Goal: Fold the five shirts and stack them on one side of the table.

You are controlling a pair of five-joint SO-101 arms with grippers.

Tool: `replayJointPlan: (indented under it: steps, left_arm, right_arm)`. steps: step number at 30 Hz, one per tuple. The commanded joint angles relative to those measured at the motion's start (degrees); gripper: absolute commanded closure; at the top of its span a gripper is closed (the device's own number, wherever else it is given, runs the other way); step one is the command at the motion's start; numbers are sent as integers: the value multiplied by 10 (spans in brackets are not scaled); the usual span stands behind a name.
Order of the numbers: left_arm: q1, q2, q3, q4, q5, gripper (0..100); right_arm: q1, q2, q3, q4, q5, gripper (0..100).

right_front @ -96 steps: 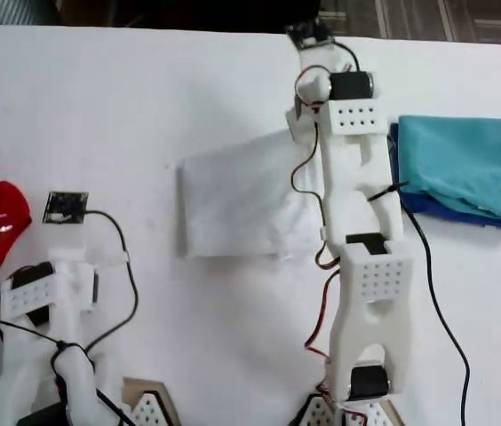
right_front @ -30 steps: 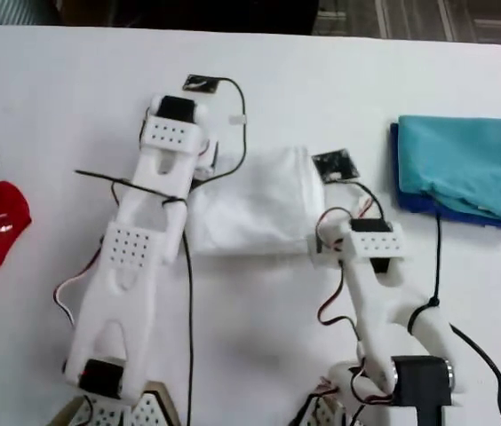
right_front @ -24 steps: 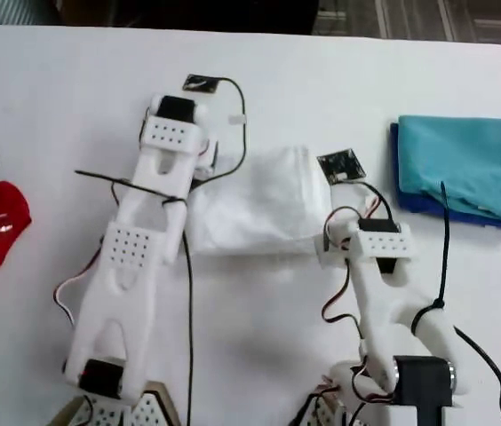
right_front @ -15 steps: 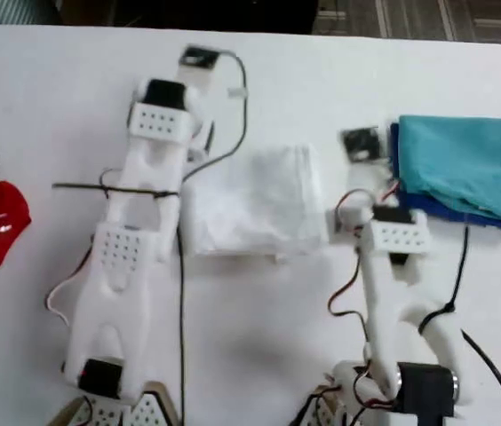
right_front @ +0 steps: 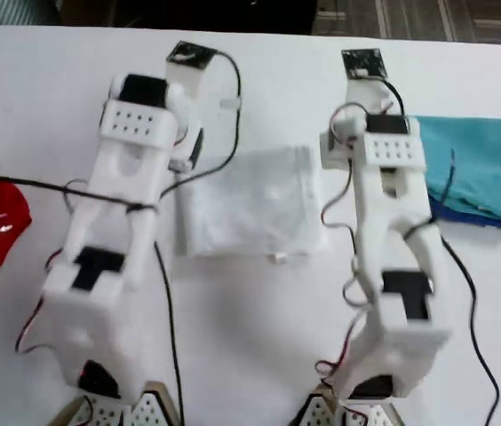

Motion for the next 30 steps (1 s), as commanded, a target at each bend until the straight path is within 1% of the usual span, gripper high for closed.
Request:
replayJointPlan:
  steps: [1, 3, 5, 7, 9, 11, 14, 17, 21, 24, 30]
  left_arm:
    - [20, -162, 255, -142, 9, 974]
    - [34, -214, 381, -227, 10, 974]
    - [37, -253, 474, -303, 20, 974]
    - [34, -285, 532, -356, 52, 974]
    - [38, -309, 567, -383, 87, 974]
    - [46, -321, 593, -404, 113, 974]
    - [50, -318, 615, -436, 116, 974]
    - [56, -297, 633, -462, 115, 974]
    - [62, -244, 634, -469, 92, 974]
    - [56, -205, 633, -469, 88, 974]
    - [56, -200, 633, -469, 87, 974]
  right_arm:
    - [-10, 109, -143, 53, -38, 976]
    - [-14, 162, -201, 72, -55, 976]
    - [-21, 205, -258, 95, -69, 976]
    - [-28, 238, -314, 131, -79, 976]
    - [-37, 261, -368, 167, -93, 976]
    - [-44, 276, -422, 196, -101, 976]
    - [-52, 292, -495, 222, -101, 976]
    - [-63, 305, -535, 233, -101, 976]
    - [-85, 337, -548, 229, -101, 976]
    - [-91, 371, -548, 211, -102, 976]
    - [-61, 412, -549, 174, -98, 976]
